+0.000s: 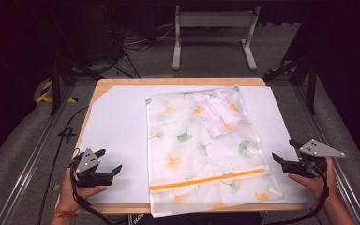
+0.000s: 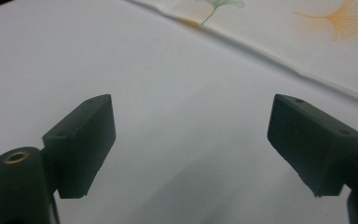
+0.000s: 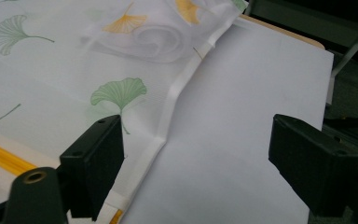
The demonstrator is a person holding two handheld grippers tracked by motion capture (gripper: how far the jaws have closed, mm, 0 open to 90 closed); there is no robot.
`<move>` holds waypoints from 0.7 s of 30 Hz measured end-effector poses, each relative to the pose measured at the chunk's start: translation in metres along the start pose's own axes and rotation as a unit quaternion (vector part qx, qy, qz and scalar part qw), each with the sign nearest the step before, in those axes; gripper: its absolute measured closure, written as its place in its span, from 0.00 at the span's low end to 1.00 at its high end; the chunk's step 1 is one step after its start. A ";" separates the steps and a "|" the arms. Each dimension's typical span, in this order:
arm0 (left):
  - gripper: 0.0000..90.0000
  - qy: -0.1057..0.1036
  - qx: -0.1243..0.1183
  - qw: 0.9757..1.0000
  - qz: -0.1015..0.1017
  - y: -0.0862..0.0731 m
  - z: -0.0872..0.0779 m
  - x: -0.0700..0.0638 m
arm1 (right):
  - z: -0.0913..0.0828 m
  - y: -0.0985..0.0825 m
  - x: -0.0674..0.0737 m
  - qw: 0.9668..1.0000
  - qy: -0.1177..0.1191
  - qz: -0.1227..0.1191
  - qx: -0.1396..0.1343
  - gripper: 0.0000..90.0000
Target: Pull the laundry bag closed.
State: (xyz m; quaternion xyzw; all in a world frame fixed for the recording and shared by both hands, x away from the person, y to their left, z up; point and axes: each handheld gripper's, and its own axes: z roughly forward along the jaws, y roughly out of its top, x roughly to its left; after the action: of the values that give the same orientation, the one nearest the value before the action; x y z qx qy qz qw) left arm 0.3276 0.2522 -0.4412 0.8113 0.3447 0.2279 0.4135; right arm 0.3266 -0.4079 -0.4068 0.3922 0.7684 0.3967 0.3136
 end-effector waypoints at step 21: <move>0.09 0.003 -0.050 0.997 -0.059 -0.018 -0.015 0.009 | -0.004 -0.024 -0.004 0.999 -0.045 0.026 -0.015 0.14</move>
State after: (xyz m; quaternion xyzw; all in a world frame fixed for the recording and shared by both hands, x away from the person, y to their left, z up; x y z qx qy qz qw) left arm 0.3170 0.2736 -0.4471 0.7673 0.3812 0.2224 0.4652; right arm 0.3167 -0.4215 -0.4249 0.4248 0.7370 0.3980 0.3435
